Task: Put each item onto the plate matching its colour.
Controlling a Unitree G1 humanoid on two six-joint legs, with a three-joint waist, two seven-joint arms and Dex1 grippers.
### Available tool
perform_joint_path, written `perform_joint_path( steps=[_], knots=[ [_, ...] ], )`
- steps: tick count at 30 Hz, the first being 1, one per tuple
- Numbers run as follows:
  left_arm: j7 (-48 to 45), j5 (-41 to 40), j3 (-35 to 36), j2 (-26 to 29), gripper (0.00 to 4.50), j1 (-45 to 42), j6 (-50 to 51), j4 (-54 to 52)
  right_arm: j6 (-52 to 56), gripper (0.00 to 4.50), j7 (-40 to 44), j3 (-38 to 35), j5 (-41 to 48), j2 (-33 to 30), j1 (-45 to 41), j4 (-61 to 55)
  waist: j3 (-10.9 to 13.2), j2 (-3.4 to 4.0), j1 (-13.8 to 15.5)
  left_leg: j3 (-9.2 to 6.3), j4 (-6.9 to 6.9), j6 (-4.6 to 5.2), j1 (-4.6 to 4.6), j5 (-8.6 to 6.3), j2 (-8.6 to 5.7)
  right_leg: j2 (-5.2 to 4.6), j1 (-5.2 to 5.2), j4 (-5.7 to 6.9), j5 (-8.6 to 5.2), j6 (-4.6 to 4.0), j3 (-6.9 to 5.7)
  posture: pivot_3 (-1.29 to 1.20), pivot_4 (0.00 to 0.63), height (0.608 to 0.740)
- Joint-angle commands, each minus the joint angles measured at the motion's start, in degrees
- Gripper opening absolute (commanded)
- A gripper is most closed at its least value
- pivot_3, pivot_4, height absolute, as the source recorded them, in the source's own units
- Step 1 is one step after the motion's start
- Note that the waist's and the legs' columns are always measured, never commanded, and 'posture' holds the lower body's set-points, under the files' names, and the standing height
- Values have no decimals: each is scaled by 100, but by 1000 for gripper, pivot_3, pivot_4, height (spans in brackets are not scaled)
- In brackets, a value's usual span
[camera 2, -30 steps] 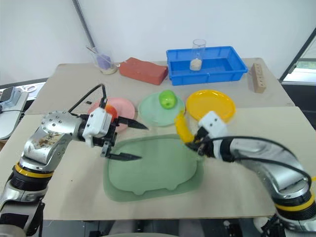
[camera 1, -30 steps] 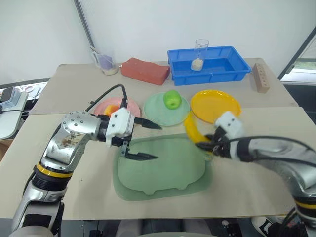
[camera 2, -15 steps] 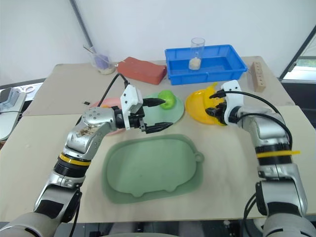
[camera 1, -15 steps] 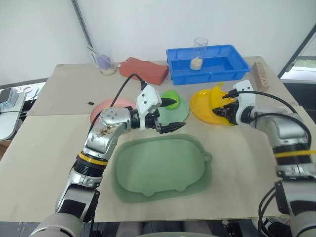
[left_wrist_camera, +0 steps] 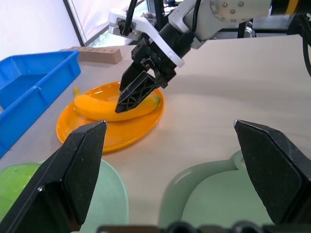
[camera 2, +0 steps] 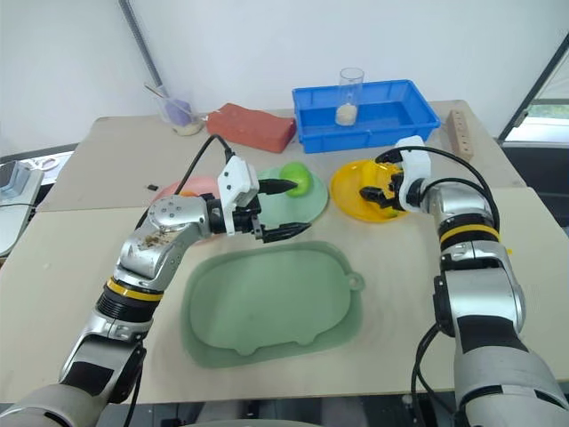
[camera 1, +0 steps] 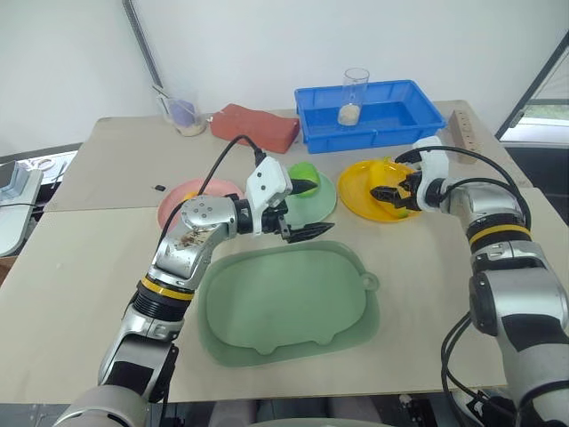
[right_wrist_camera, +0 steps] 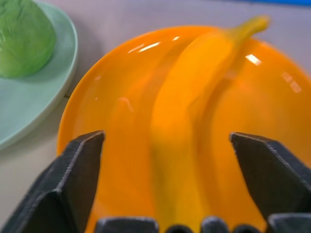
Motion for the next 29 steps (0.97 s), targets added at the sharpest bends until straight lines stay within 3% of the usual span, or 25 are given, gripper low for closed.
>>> perform_joint_path(
  steps=[1,6,9,14,19,29],
  knots=[
    [23,-120,252,183,4500,108,88,-357,-78,4436,299,-150,-33,-252,-146,-538,-1,2,-2,-1,-1,0,1,0,0,1,0,0,0,0,1,0,150,740],
    [-92,-351,786,832,4500,268,428,-456,277,4436,861,-242,277,-667,766,-2975,-4,12,-11,-12,-2,0,1,0,2,11,-5,4,-1,0,5,0,150,740],
    [-254,-468,1167,1492,4500,328,697,-395,904,4436,1279,-618,1001,-924,1577,-4845,-5,14,-14,-23,-4,-1,3,-1,7,21,-4,4,-3,-2,6,0,150,740],
    [-691,-508,1732,2573,4500,379,758,-186,1664,4436,1877,-1140,1971,-1543,2527,-6749,4,4,4,-28,-3,-6,4,-4,8,23,-4,5,-6,-7,6,0,150,740],
    [-1086,-563,1960,3125,4500,288,561,265,1865,4436,1849,-1392,2326,-1885,2869,-7355,17,-18,19,-14,-3,-49,16,-31,6,6,-18,-2,-35,-60,1,0,150,740],
    [-1079,-445,1832,2980,4500,375,310,290,1855,4436,1480,-1350,2414,-1791,2955,-7419,19,-22,42,37,-3,-39,5,-24,1,-34,-20,0,-31,-55,-11,0,150,740]
  ],
)
